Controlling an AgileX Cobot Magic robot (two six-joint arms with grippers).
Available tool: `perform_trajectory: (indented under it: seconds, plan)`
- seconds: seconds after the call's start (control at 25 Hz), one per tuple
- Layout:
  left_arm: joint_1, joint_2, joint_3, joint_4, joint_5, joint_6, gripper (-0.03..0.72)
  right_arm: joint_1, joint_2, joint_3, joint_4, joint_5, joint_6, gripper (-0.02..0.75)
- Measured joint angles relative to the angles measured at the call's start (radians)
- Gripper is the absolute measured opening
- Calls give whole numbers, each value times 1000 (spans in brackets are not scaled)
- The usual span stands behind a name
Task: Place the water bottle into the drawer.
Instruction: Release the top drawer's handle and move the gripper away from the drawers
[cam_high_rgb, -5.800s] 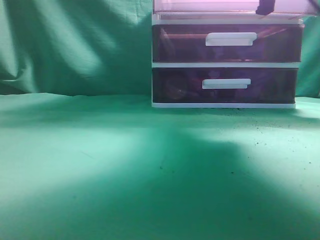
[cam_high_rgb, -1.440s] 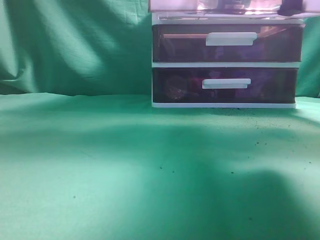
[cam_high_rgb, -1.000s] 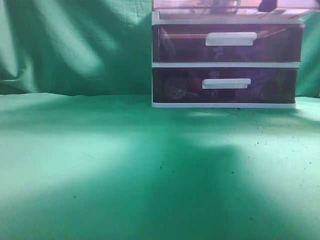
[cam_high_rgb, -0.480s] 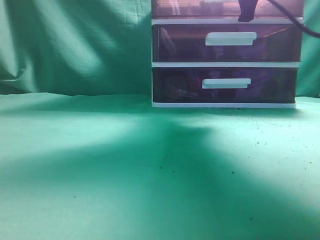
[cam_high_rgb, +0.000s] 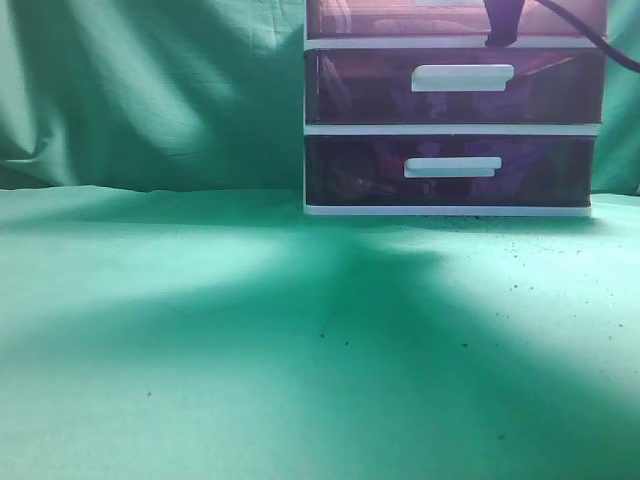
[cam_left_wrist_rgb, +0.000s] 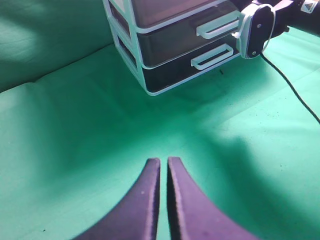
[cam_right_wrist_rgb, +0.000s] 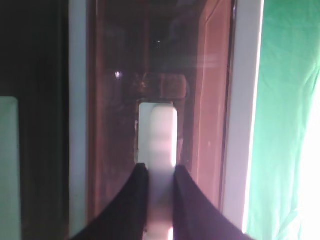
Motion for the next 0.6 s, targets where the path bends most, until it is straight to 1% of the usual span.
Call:
perform_trajectory:
  seconds: [0.12,0.36,0.4,0.44,0.48,0.6]
  plan:
    - [0,0,0,0,0,-2,0,0,0,-2,-2,1,1,102]
    - [0,0,0,2,0,-2,0,4,0,-8,0,-30,32,447]
    - [0,0,0,5,0,-2,0,9,0,-9,2,-32,36,499]
    - [0,0,0,8,0,-2,0,14,0,-10,6,-35,38,536]
    - [0,0,0,11,0,-2,0,18,0,-10,20,-35,42,560]
    - [0,0,0,25,0,-2,0,34,0,-10,85,5,45,550]
